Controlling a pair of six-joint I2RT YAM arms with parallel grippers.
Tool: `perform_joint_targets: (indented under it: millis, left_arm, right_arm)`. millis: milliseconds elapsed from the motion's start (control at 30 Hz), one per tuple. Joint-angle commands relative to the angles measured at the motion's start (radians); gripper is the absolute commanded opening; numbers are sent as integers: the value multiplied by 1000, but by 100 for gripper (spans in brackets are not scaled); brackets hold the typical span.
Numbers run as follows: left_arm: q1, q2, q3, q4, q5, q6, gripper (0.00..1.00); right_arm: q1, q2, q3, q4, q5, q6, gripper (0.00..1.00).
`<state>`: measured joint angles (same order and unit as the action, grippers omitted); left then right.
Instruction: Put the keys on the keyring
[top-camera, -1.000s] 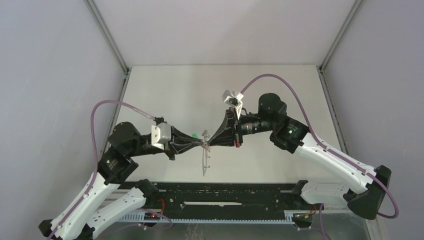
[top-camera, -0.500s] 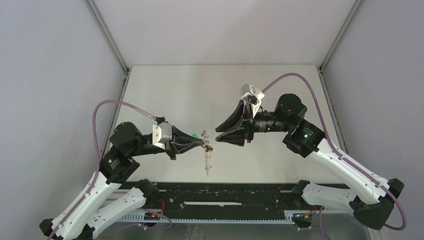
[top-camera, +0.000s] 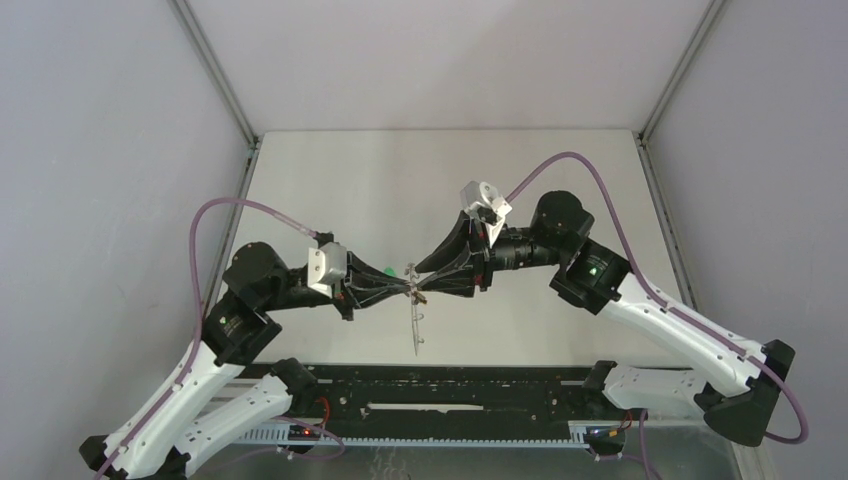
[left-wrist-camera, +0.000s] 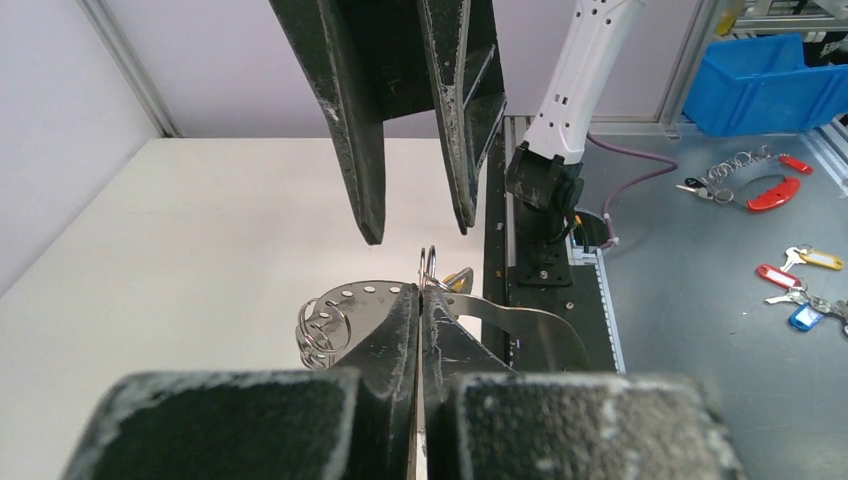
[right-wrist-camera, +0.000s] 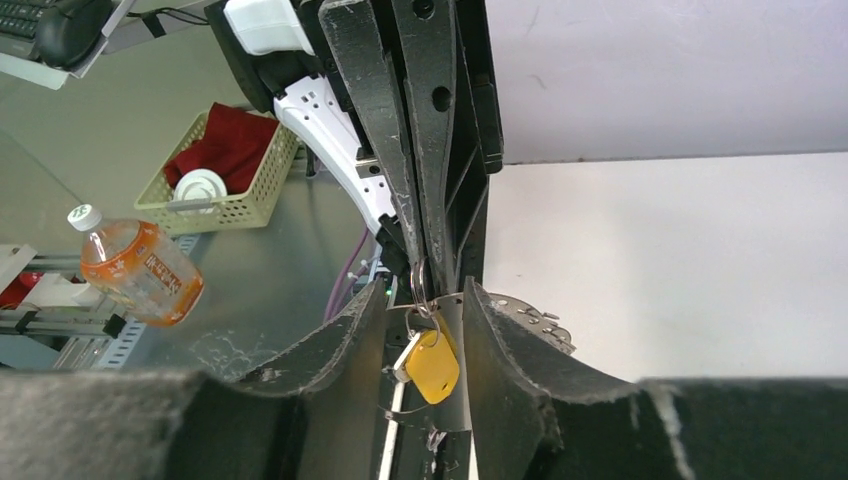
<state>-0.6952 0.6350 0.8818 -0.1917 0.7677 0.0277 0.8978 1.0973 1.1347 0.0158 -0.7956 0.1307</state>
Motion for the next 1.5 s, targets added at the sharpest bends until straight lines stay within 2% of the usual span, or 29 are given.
perform_joint_targets:
  millis: [0, 133, 367, 567, 767, 867, 933, 1000, 1167, 1467]
  left_arm:
    - [3, -2, -5, 56, 16, -14, 0]
    - [4, -3, -5, 56, 13, -14, 0]
    - [3, -9, -3, 58, 12, -14, 0]
    - [4, -16, -6, 38, 9, 2, 0]
    - [3, -9, 5, -1, 4, 23, 2]
    - [3, 15, 30, -100, 2, 95, 24]
    - [4, 20, 46, -161, 7, 140, 33]
    - [3, 21, 59, -222, 25, 193, 38]
    - [3, 47, 94, -351, 53, 305, 38]
    - [5, 80, 120, -381, 82, 343, 32]
  right_arm:
    - [18, 9, 23, 50, -17, -31, 41]
    - [28, 21, 26, 46, -19, -28, 35]
    - [37, 28, 26, 40, 3, -26, 31]
    - [38, 30, 38, 17, 15, -27, 0]
    - [52, 34, 81, -135, 67, -71, 0]
    - [59, 51, 142, -277, 135, -109, 0]
    - [72, 70, 191, -390, 181, -142, 0]
    - [95, 89, 231, -491, 230, -195, 0]
    - [151, 147, 337, -682, 319, -276, 0]
    - [206, 280, 532, -901, 365, -334, 0]
